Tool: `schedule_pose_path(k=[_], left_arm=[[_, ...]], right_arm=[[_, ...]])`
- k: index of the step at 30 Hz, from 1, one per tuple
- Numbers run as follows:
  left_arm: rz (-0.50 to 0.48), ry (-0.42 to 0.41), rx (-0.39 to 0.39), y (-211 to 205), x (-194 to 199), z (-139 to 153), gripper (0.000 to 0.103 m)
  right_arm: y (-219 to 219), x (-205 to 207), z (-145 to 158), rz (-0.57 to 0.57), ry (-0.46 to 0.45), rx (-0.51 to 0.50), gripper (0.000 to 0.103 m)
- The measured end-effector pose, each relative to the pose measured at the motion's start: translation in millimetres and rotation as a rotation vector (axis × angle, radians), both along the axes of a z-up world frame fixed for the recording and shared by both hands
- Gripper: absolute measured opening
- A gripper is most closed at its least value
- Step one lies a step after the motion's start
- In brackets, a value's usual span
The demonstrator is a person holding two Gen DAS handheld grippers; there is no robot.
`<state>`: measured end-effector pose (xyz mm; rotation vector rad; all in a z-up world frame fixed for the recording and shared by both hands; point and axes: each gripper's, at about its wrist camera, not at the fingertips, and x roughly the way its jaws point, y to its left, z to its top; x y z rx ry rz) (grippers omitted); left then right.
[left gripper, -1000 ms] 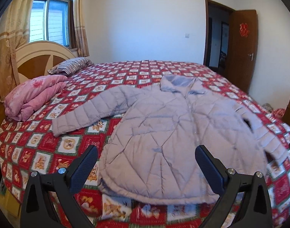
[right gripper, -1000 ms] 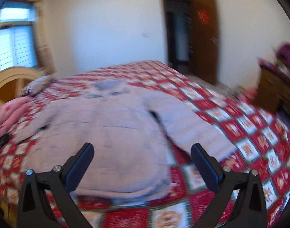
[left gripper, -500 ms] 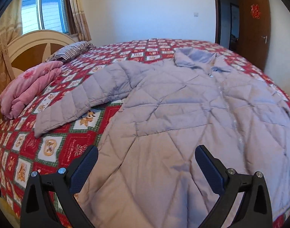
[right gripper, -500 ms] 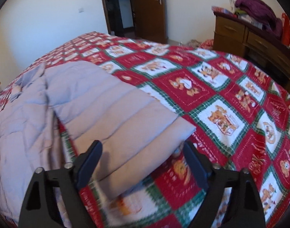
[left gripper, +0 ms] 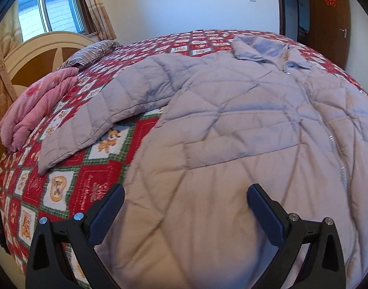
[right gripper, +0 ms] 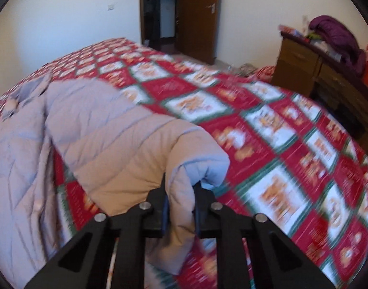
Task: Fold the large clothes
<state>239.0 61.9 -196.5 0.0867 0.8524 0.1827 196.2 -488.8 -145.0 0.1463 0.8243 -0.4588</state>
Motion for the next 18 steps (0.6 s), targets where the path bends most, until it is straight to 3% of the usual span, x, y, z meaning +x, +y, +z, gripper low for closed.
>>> schedule_pose_path(k=[4, 8, 13, 18], left_arm=[[0.027, -0.008, -0.018, 18.5, -1.9, 8.4, 0.102], [0.052, -0.043, -0.05, 27.9, 3.5, 28.4, 0.102], [0.041, -0.072, -0.062, 24.1, 28.0, 49.1, 0.102], [0.025, -0.08, -0.06, 20.3, 51.4, 56.7, 0.102]], right_arm=[[-12.9, 11.2, 20.5, -0.015, -0.036, -0.045, 0.016], [3.2, 27.2, 39.0, 0.028, -0.069, -0.092, 0.015], [47.5, 53.4, 68.5, 0.13, -0.13, -0.139, 0.015], [119.5, 85.8, 84.0, 0.278, -0.176, -0.18, 0.015]])
